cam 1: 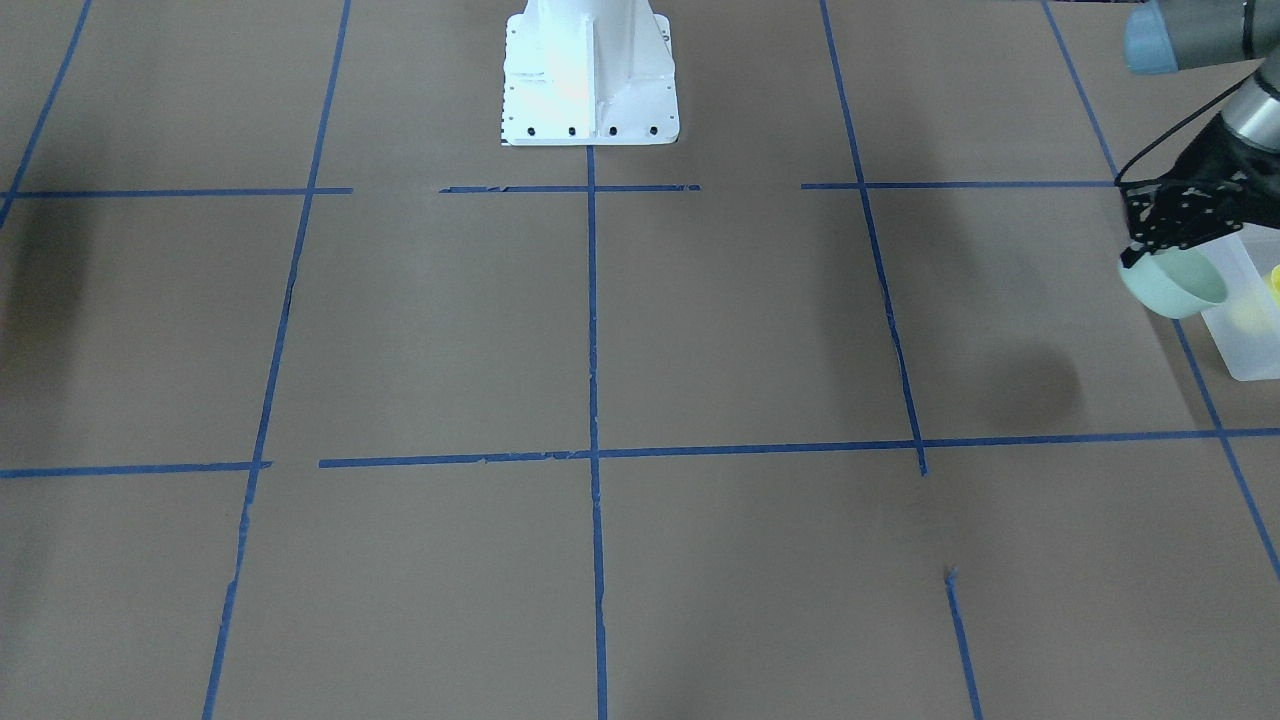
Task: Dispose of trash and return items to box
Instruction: 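Carry the green bowl with the left gripper into the clear bin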
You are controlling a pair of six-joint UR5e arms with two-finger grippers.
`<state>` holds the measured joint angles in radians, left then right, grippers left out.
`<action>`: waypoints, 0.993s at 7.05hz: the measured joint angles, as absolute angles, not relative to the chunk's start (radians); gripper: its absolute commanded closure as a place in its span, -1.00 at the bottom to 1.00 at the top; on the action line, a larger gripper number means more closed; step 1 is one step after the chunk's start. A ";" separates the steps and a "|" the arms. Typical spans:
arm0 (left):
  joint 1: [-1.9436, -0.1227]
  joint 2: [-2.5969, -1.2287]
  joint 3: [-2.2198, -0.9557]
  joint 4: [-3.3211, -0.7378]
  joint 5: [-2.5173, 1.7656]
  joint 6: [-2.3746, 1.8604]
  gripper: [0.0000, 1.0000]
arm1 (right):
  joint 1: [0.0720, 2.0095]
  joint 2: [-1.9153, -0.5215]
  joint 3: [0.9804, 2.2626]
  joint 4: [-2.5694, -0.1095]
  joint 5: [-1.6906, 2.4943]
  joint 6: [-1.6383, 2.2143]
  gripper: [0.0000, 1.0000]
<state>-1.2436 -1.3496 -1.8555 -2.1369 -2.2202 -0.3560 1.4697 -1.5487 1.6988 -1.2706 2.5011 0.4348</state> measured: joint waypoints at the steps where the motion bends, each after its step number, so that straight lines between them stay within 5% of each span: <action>1: -1.384 -1.379 -1.783 -2.061 -2.218 -0.144 1.00 | 1.422 -1.552 1.758 -1.272 2.498 0.540 -1.00; 3: -1.576 -1.486 -1.556 -1.934 -2.220 0.198 1.00 | 1.361 -1.558 1.837 -1.274 2.493 0.681 -1.00; 7: -1.626 -1.517 -1.273 -1.914 -2.219 0.346 1.00 | 1.347 -1.570 1.858 -1.275 2.455 0.707 -1.00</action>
<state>-1.6257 -1.5175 -1.2728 -1.9139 -2.2186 0.3460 1.3468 -1.5705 1.8576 -1.2747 2.4554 0.7075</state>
